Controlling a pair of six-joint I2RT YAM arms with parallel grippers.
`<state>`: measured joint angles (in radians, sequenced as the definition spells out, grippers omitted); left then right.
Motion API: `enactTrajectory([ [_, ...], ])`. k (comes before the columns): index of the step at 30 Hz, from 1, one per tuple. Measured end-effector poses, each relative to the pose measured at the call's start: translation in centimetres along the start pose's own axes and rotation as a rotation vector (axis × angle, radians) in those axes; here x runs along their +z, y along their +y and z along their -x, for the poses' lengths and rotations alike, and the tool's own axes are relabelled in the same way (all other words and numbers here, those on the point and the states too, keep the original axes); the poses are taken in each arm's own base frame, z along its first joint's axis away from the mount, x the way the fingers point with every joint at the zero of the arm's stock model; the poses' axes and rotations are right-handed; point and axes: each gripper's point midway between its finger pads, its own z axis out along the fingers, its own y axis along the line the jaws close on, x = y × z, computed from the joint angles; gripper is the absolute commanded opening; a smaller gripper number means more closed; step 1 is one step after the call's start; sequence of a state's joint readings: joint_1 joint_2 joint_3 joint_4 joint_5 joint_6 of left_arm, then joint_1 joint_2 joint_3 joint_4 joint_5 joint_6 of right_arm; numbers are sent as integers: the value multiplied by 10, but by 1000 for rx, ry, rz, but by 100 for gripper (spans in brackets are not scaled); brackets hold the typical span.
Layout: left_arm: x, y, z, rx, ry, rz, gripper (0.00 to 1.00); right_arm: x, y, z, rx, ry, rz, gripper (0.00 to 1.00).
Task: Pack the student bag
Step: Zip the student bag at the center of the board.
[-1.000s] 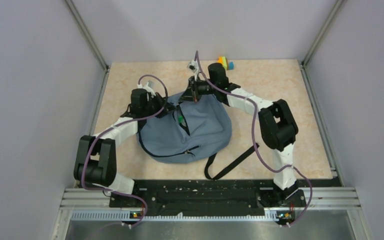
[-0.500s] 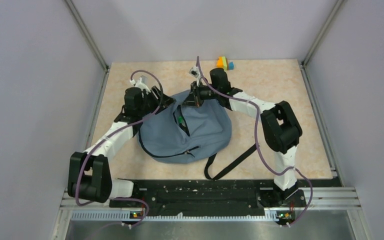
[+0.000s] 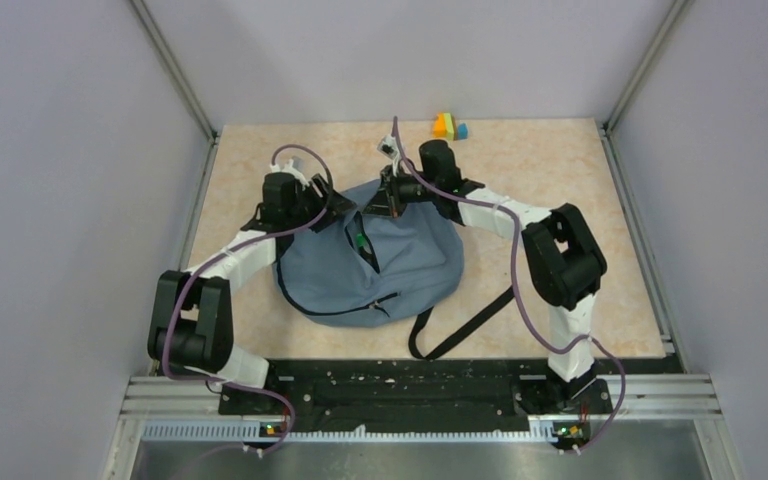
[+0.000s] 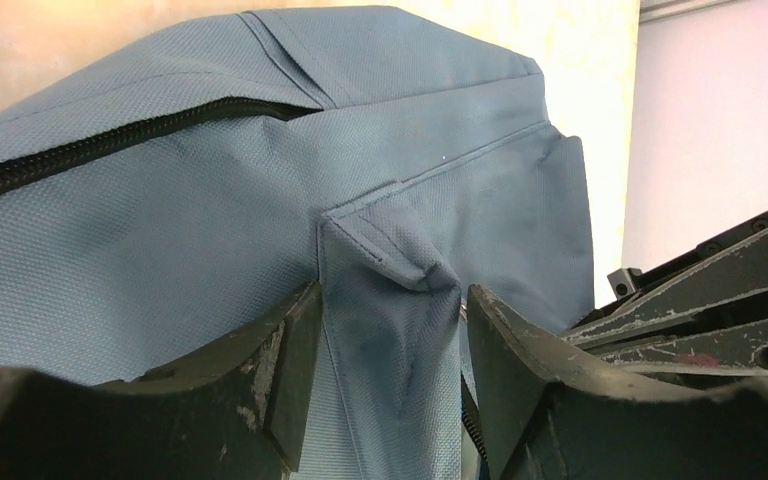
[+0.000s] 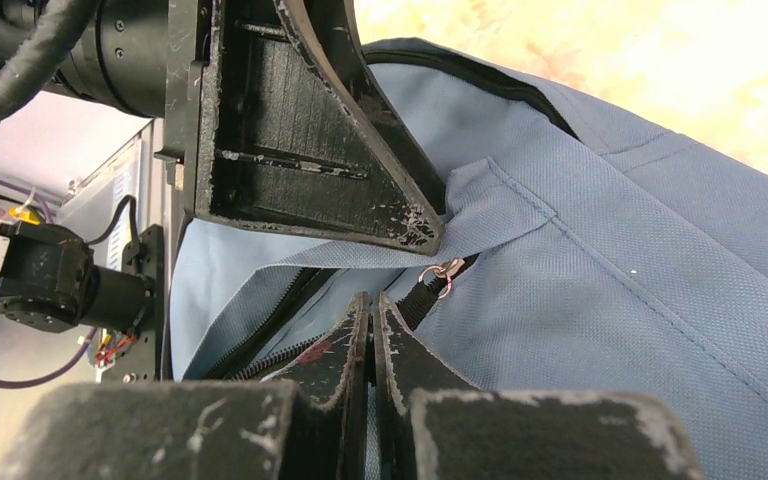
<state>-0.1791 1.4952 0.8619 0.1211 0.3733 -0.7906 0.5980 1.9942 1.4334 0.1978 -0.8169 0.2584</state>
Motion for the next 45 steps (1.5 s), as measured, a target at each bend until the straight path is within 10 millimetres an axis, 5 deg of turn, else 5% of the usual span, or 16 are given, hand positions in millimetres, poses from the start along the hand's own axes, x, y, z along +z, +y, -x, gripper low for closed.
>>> enactTrajectory([
  [12,12,-5,8,-40,-20,-28,61,7,4,-11,-33,35,-17,0],
  [19,27,6,4,-62,24,10,17,20,20,-23,-53,72,0,0],
  [23,29,11,2,-68,29,32,5,24,25,-27,-65,84,-11,0],
  [34,30,8,5,-75,16,38,4,1,44,-14,-108,49,-62,0],
  [45,32,10,7,-82,-1,52,10,-9,100,-53,-83,142,35,0],
])
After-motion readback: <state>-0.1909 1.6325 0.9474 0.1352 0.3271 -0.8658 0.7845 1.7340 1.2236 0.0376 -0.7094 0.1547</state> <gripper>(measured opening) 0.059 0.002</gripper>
